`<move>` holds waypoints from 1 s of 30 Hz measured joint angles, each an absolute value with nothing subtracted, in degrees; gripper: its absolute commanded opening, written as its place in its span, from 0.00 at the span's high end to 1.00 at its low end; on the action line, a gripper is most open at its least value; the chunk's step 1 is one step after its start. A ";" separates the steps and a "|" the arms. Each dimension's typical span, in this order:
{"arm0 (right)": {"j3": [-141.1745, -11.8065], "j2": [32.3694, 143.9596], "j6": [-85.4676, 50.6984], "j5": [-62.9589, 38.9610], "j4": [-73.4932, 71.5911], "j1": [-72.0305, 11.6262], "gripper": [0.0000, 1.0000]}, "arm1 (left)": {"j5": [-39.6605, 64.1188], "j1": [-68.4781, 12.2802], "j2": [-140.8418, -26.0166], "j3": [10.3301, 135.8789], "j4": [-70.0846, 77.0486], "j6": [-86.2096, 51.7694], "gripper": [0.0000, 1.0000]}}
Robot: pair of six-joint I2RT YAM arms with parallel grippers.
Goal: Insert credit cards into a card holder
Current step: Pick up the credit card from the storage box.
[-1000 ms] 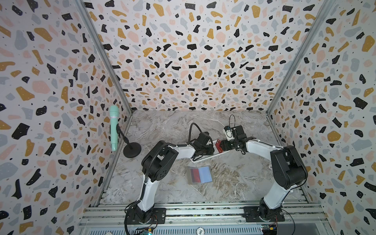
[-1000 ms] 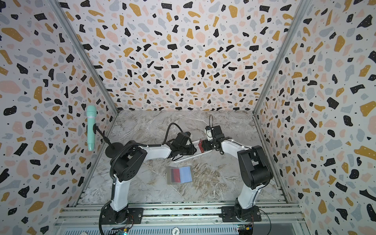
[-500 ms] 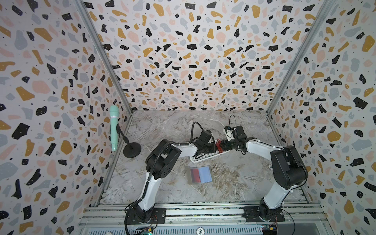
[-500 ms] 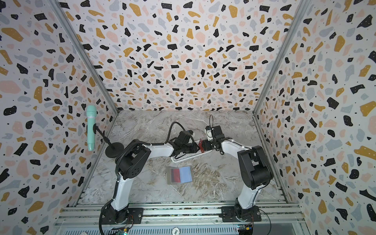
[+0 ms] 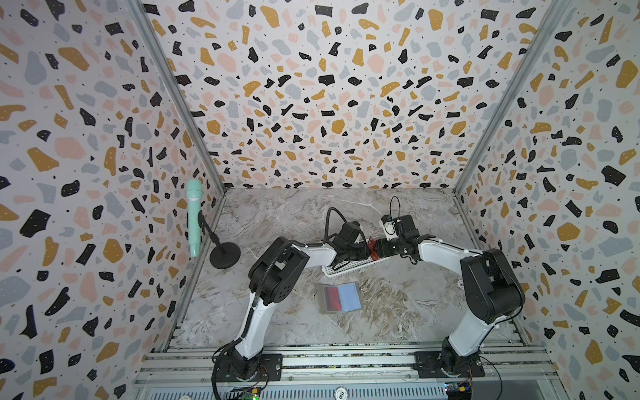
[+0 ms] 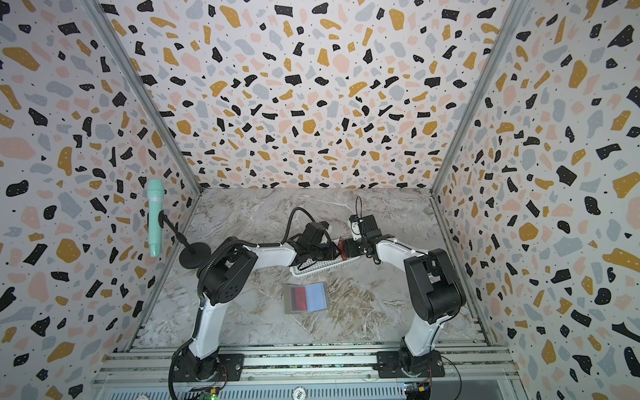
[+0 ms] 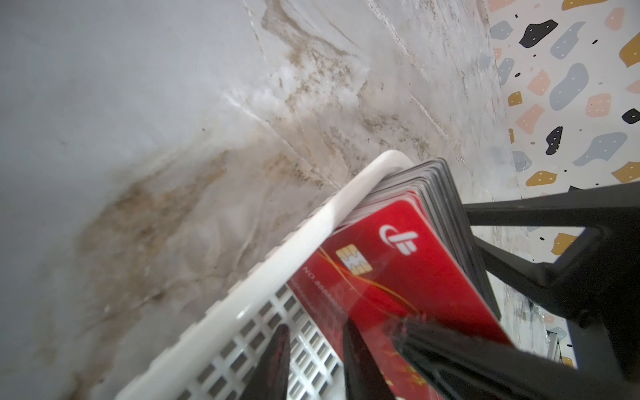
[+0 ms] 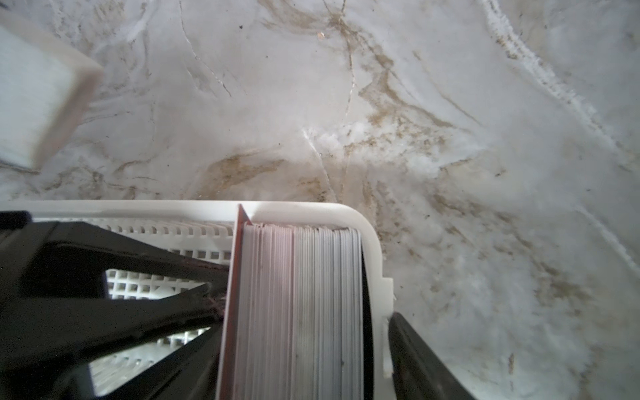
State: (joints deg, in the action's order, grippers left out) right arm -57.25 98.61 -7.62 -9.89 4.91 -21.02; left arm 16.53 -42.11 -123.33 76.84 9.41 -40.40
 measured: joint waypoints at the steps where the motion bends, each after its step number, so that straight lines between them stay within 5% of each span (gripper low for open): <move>1: -57.25 98.39 -7.60 -9.80 5.17 -21.02 0.28 | 16.60 -42.11 -123.48 77.01 9.43 -40.51 0.71; 8: -57.19 93.17 -7.44 -9.30 6.94 -21.47 0.28 | 16.95 -42.17 -124.46 78.08 9.91 -40.82 0.72; 18: -56.93 89.23 -7.42 -8.05 8.75 -23.07 0.56 | 17.08 -42.19 -124.64 78.28 9.96 -41.15 0.73; 30: -56.01 91.35 -7.64 -8.01 8.97 -24.56 0.76 | 17.08 -42.22 -124.64 78.28 9.96 -41.15 0.74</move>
